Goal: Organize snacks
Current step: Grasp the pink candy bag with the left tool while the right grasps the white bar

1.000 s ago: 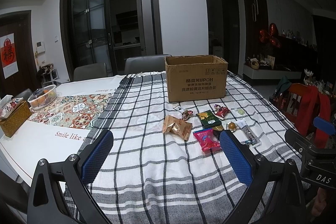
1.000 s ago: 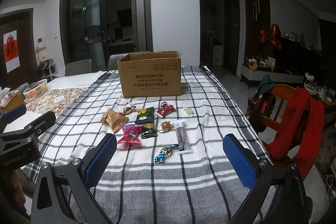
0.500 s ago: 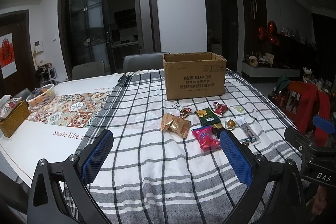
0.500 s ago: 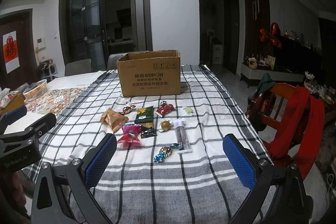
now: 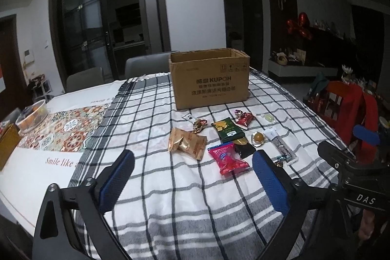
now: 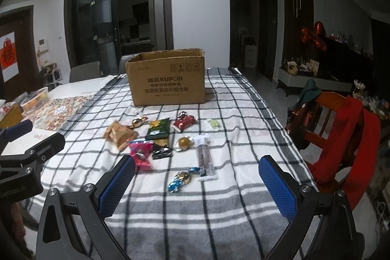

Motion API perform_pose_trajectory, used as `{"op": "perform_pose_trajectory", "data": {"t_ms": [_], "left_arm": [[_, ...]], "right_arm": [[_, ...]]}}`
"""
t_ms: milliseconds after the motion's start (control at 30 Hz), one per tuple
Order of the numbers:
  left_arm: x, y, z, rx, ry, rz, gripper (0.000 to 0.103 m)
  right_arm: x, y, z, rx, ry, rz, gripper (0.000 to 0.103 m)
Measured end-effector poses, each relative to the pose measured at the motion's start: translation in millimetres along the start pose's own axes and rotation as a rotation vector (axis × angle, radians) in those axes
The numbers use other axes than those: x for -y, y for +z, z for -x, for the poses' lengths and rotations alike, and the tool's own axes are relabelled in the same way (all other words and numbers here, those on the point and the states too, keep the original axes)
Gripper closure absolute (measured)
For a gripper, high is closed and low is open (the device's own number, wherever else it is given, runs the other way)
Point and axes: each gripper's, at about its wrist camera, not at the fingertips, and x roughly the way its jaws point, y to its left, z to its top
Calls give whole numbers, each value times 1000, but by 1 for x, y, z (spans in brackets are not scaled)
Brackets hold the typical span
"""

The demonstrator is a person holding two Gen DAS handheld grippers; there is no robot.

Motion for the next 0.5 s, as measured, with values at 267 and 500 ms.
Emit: {"op": "perform_pose_trajectory", "data": {"t_ms": [267, 500], "left_arm": [[16, 8, -38, -49, -45, -25, 13], [30, 9, -78, -117, -76, -30, 20]], "right_arm": [[9, 9, -38, -49, 9, 7, 7], [13, 11, -77, -131, 55, 2, 17]]}}
